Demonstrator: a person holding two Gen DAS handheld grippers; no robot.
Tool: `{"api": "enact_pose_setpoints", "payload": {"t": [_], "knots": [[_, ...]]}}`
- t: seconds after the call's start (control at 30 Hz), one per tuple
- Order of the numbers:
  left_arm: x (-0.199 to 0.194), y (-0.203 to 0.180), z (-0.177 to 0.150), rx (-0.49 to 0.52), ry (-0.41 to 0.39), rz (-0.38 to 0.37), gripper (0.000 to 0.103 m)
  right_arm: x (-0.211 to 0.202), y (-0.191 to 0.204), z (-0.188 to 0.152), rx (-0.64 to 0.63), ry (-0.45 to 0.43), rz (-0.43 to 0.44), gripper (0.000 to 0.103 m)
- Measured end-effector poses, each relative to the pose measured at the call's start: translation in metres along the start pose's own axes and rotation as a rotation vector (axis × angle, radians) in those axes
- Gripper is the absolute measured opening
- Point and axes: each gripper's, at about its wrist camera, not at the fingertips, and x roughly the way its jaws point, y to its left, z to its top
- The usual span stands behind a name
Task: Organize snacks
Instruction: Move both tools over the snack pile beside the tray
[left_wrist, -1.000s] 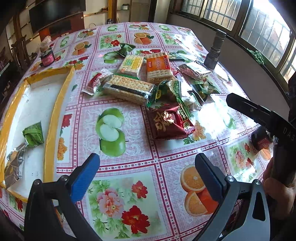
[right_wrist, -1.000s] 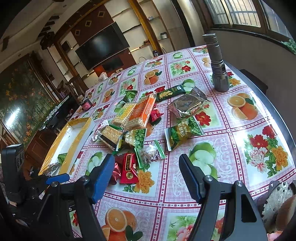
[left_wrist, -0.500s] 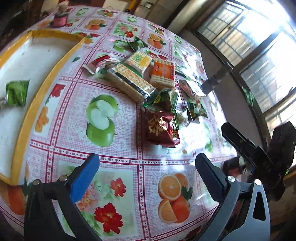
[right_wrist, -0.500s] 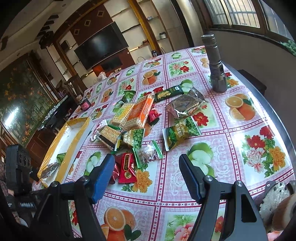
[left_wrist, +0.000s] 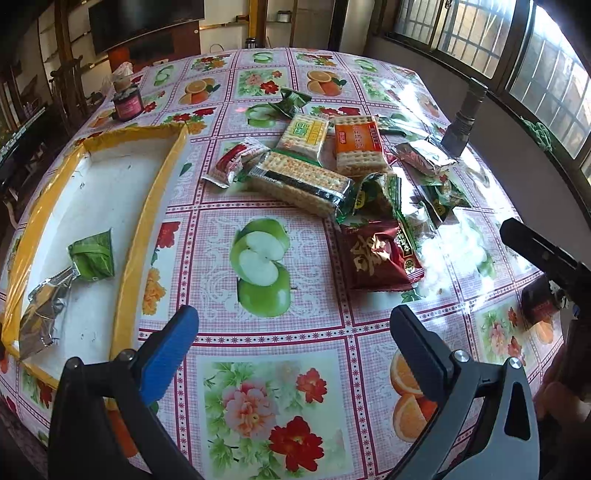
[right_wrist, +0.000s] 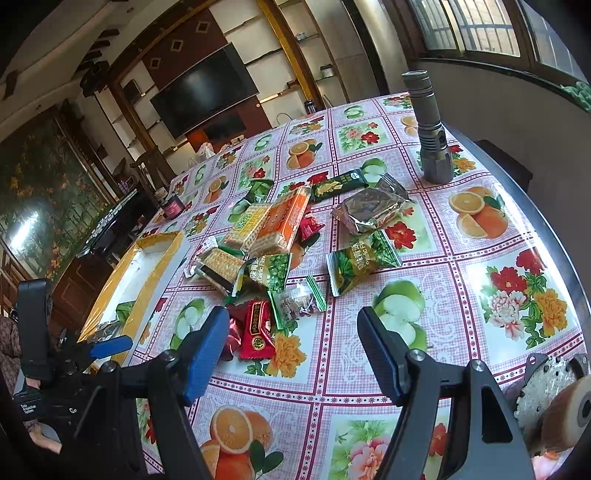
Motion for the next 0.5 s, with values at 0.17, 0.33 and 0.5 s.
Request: {"api": "enact_pose_setpoints", "payload": {"t": [0.17, 0.33, 0.5], "knots": [[0.0003, -0.0029, -0.0017, 0.006, 0.009, 0.005, 0.103, 0.0011, 0.0026, -0.0016, -0.002, 0.006, -0.001, 0.072], [-0.0007, -0.0023, -0.004, 0.001, 0.012, -0.003, 0.103, 0.0036, 0.0031, -0.0023, -0.002, 0.015, -0.005, 0.072], [-0.0021, -0.0009, -0.0055, 0.002, 0.008, -0.009, 0.103, 0.0049, 0.0029, -0.0041, -0.006, 0.016, -0.012, 0.072]]}}
